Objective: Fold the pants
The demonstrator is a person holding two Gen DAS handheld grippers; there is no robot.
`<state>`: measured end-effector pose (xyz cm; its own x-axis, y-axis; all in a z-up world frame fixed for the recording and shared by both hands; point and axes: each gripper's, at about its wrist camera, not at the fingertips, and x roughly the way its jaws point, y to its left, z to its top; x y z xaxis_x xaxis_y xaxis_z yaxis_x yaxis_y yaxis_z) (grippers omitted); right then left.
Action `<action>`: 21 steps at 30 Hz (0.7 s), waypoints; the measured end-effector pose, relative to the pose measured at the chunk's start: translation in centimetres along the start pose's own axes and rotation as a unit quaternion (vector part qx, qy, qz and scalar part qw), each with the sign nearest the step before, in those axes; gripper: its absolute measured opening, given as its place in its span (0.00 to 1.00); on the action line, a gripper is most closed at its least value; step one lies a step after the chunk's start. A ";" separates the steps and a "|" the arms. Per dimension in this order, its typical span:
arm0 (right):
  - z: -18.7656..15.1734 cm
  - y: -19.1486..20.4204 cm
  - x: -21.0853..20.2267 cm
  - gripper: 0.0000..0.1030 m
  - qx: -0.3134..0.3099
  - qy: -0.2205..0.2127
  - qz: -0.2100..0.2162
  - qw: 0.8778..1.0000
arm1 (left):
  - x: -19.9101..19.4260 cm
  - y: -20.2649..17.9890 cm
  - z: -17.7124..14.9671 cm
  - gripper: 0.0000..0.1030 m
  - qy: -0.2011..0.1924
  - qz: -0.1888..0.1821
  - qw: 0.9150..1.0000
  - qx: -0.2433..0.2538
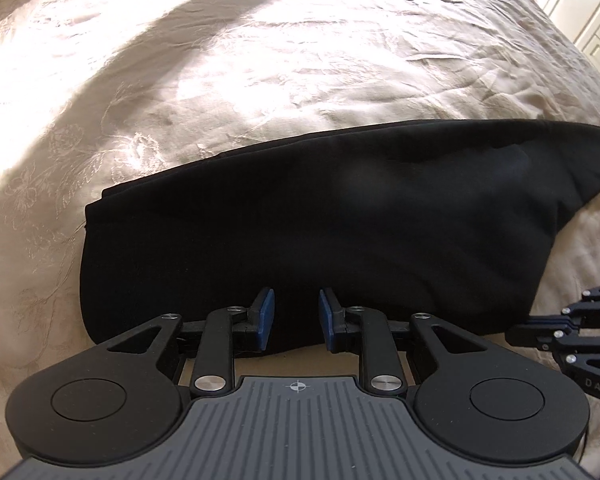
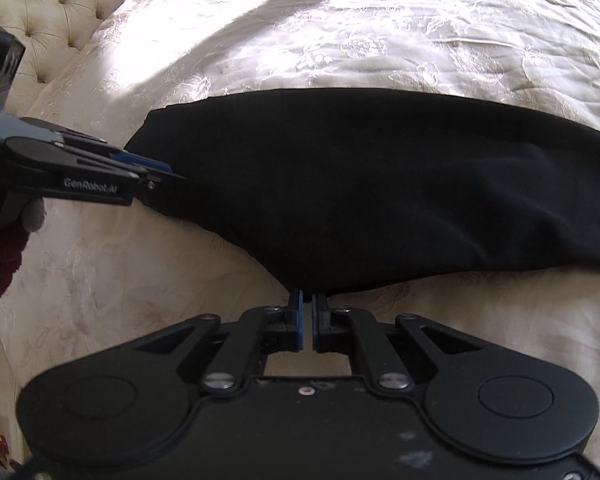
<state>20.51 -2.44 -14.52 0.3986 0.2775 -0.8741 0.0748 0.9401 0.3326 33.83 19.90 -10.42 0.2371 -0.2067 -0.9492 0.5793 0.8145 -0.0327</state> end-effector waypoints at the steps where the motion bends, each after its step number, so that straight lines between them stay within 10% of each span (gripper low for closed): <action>1: -0.2 0.0 0.4 0.05 0.002 0.005 -0.005 1.000 | 0.8 0.6 0.2 0.23 0.003 0.008 1.000 -0.012; 21: 0.2 1.2 1.6 0.34 0.050 -0.007 -0.033 0.998 | 5.0 1.7 4.1 0.23 -0.015 0.070 0.997 0.036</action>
<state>21.43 -0.93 -15.41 0.4027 0.2118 -0.8905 0.1921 0.9317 0.3084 39.21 18.05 -14.00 0.3423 -0.1110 -0.9330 0.5934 0.7955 0.1231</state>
